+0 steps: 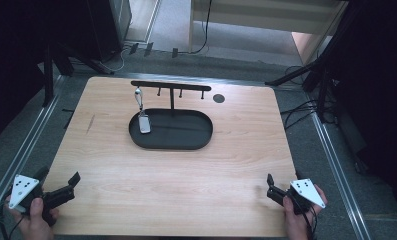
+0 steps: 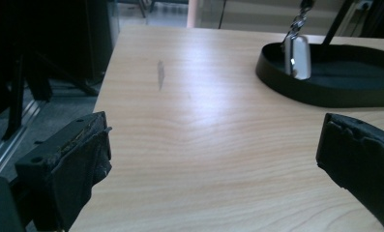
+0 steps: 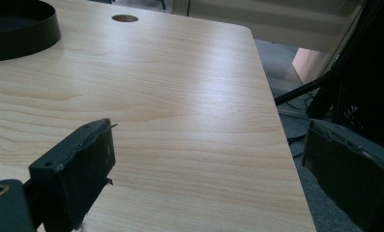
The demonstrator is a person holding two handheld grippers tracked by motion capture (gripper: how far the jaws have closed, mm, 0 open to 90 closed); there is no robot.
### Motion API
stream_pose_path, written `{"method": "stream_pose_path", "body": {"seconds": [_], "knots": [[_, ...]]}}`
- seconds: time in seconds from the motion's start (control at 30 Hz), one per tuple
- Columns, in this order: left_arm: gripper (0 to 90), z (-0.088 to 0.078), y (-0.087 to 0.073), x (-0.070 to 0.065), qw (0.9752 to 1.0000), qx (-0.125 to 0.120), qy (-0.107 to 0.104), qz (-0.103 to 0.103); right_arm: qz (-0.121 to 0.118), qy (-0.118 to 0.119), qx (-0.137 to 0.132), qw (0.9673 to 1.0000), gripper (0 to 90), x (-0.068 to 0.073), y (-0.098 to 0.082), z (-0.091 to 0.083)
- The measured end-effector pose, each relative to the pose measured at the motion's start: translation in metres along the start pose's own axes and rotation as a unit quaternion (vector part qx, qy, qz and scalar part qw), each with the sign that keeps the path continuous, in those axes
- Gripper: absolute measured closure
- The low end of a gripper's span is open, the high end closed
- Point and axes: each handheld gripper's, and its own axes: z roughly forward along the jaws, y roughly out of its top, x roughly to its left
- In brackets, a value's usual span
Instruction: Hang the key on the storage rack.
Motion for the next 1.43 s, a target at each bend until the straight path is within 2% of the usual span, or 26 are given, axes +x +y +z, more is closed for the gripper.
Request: {"method": "stream_pose_path", "body": {"seconds": [0.13,0.27,0.33,0.43,0.5,0.6,0.7,0.73,0.9,1.3,1.37,1.43], "knots": [[0.0,0.001,-0.003,0.001,1.0000,0.005,0.005,-0.002,0.001,0.001,-0.001,1.0000,4.5,0.000,0.000,0.000],[0.0,0.006,-0.007,-0.005,0.9992,0.018,0.027,0.026,0.002,0.003,-0.002,1.0000,4.5,-0.001,0.000,0.000],[0.0,0.009,-0.008,-0.010,0.9979,0.026,0.035,0.048,0.001,0.003,-0.002,1.0000,4.5,-0.001,0.000,0.000],[0.0,0.010,-0.008,-0.014,0.9970,0.030,0.035,0.063,0.000,0.004,-0.002,1.0000,4.5,-0.001,0.000,0.000],[0.0,0.011,-0.007,-0.013,0.9970,0.035,0.035,0.060,0.001,0.004,-0.001,1.0000,4.5,-0.001,0.000,0.000],[0.0,0.014,-0.006,-0.009,0.9972,0.056,0.036,0.036,0.000,0.004,-0.001,1.0000,4.5,0.000,0.000,0.000],[0.0,0.017,-0.004,-0.005,0.9949,0.091,0.038,0.021,0.000,0.003,0.000,1.0000,4.5,0.000,0.000,0.000],[0.0,0.018,-0.004,-0.005,0.9949,0.092,0.036,0.019,0.000,0.004,0.000,1.0000,4.5,0.000,0.000,0.000],[0.0,0.018,-0.004,-0.005,0.9948,0.093,0.033,0.023,-0.003,0.003,0.000,1.0000,4.5,0.000,0.000,0.000],[0.0,0.018,-0.004,-0.004,0.9948,0.095,0.031,0.018,-0.001,0.003,0.000,1.0000,4.5,0.000,0.000,0.000],[0.0,0.020,-0.004,-0.005,0.9937,0.102,0.041,0.021,-0.001,0.003,0.000,1.0000,4.5,0.000,0.000,0.000],[0.0,0.025,-0.003,-0.008,0.9915,0.113,0.056,0.032,0.000,0.004,-0.001,1.0000,4.5,-0.001,0.000,0.000]]}}
